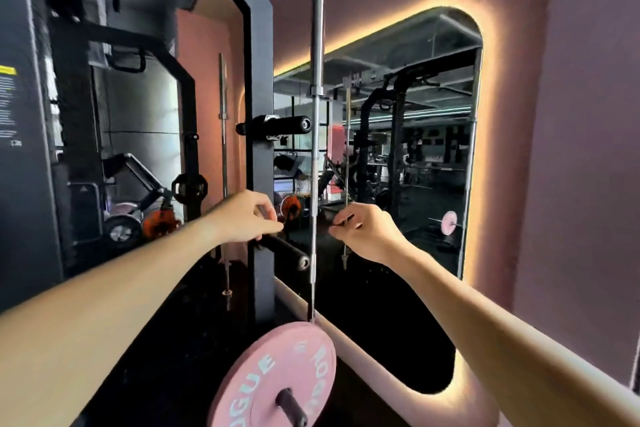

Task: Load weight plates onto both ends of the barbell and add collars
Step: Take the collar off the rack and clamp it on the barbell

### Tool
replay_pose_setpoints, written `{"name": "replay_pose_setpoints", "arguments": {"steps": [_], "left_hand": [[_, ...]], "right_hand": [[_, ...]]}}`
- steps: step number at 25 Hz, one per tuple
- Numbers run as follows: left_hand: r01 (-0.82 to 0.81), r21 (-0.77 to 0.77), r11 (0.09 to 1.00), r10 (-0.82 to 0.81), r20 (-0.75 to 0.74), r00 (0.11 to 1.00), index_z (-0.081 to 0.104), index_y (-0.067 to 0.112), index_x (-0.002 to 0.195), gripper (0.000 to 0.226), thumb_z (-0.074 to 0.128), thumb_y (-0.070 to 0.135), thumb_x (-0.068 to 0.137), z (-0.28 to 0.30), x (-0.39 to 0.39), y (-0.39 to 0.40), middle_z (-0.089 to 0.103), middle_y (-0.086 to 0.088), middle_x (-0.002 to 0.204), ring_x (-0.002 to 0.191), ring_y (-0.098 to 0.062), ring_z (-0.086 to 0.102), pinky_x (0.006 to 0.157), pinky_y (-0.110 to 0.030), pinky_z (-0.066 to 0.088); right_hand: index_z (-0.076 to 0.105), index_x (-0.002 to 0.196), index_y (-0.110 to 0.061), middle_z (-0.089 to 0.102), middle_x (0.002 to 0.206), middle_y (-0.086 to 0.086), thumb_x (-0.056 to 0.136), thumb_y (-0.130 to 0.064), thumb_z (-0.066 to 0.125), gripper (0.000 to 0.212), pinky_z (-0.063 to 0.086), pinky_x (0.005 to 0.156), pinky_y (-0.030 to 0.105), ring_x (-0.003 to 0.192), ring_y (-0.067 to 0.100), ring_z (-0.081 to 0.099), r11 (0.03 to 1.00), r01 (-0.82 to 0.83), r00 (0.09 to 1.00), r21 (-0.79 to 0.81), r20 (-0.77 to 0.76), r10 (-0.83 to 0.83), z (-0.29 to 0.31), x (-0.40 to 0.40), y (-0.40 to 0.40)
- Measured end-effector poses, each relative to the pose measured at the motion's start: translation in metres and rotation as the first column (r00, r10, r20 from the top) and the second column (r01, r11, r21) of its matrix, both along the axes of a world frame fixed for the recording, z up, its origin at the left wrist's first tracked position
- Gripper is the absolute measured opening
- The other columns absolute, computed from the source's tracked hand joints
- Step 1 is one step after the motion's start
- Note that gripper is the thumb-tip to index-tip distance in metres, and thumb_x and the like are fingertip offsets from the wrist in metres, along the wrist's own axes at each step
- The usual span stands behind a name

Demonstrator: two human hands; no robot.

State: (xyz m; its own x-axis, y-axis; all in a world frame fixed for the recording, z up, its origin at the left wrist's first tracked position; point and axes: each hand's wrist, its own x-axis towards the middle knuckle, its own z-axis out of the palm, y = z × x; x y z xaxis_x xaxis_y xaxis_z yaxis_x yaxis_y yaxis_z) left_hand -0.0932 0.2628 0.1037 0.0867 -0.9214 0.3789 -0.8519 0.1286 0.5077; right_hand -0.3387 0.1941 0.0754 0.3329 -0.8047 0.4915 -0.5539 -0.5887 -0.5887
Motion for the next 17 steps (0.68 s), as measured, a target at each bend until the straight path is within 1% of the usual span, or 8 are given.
{"name": "replay_pose_setpoints", "arguments": {"steps": [2,5,7,9,11,13,15,17], "left_hand": [[-0.022,0.008,1.0,0.022,0.008,1.0,0.07,0.022,0.083,0.015,0.08,0.034,0.082,-0.004,-0.002,-0.011,0.076,-0.005,0.068,0.06,-0.014,0.069,0.065,-0.028,0.053],[-0.097,-0.004,0.995,0.097,-0.018,0.995,0.07,0.019,0.084,0.015,0.081,0.029,0.083,-0.005,0.008,-0.032,0.078,-0.007,0.073,0.071,-0.023,0.075,0.072,-0.03,0.054],[-0.143,-0.02,0.989,0.143,-0.035,0.989,0.068,0.018,0.088,0.014,0.079,0.026,0.085,-0.004,0.02,-0.048,0.078,-0.011,0.079,0.073,-0.024,0.075,0.06,-0.025,0.052],[-0.168,-0.041,0.985,0.165,-0.07,0.984,0.066,0.018,0.095,0.015,0.078,0.022,0.087,0.0,0.034,-0.065,0.077,-0.013,0.086,0.069,-0.02,0.073,0.048,-0.017,0.045],[-0.179,-0.067,0.982,0.173,-0.088,0.981,0.065,0.021,0.101,0.019,0.077,0.023,0.087,0.007,0.049,-0.084,0.076,-0.008,0.09,0.069,-0.014,0.072,0.047,-0.015,0.045],[-0.199,-0.099,0.975,0.192,-0.074,0.979,0.063,0.028,0.104,0.022,0.077,0.028,0.087,0.019,0.065,-0.105,0.075,0.0,0.092,0.075,-0.013,0.073,0.056,-0.021,0.046],[-0.205,-0.132,0.97,0.195,-0.09,0.977,0.061,0.03,0.106,0.024,0.076,0.029,0.087,0.036,0.084,-0.134,0.075,0.001,0.094,0.08,-0.015,0.073,0.058,-0.025,0.044],[-0.212,-0.16,0.964,0.199,-0.092,0.976,0.06,0.031,0.111,0.027,0.075,0.03,0.088,0.054,0.102,-0.167,0.074,0.002,0.098,0.077,-0.016,0.071,0.06,-0.026,0.046]], "right_hand": [[0.072,0.095,-0.03,0.075,0.087,-0.005,0.082,-0.035,0.075,0.014,0.049,0.067,0.021,0.08,0.014,0.067,0.999,-0.041,0.999,0.011,0.016,0.041,-0.003,0.0,-0.016],[0.071,0.102,-0.032,0.073,0.086,-0.009,0.082,-0.035,0.075,0.021,0.049,0.067,0.021,0.079,0.011,0.067,0.992,-0.122,0.992,0.038,0.033,0.12,-0.007,0.013,-0.049],[0.069,0.107,-0.031,0.074,0.091,-0.007,0.082,-0.032,0.075,0.026,0.047,0.067,0.017,0.084,0.011,0.068,0.983,-0.178,0.983,0.051,0.047,0.175,-0.008,0.028,-0.07],[0.066,0.115,-0.03,0.075,0.097,-0.003,0.085,-0.027,0.073,0.031,0.044,0.067,0.01,0.092,0.015,0.068,0.975,-0.216,0.976,0.047,0.044,0.214,-0.008,0.045,-0.094],[0.061,0.121,-0.03,0.075,0.101,-0.002,0.086,-0.024,0.072,0.037,0.04,0.065,0.006,0.096,0.016,0.067,0.968,-0.247,0.968,0.044,0.049,0.244,-0.004,0.063,-0.118],[0.057,0.125,-0.031,0.075,0.103,-0.002,0.086,-0.027,0.073,0.042,0.042,0.067,0.01,0.097,0.016,0.067,0.956,-0.29,0.956,0.047,0.071,0.286,0.004,0.083,-0.144],[0.054,0.129,-0.03,0.075,0.104,-0.001,0.086,-0.028,0.074,0.047,0.045,0.072,0.019,0.097,0.017,0.067,0.95,-0.311,0.948,0.032,0.077,0.308,0.016,0.106,-0.175],[0.053,0.131,-0.029,0.074,0.105,0.0,0.087,-0.028,0.074,0.049,0.048,0.077,0.024,0.096,0.018,0.069,0.951,-0.31,0.947,0.009,0.091,0.308,0.033,0.128,-0.208]]}}
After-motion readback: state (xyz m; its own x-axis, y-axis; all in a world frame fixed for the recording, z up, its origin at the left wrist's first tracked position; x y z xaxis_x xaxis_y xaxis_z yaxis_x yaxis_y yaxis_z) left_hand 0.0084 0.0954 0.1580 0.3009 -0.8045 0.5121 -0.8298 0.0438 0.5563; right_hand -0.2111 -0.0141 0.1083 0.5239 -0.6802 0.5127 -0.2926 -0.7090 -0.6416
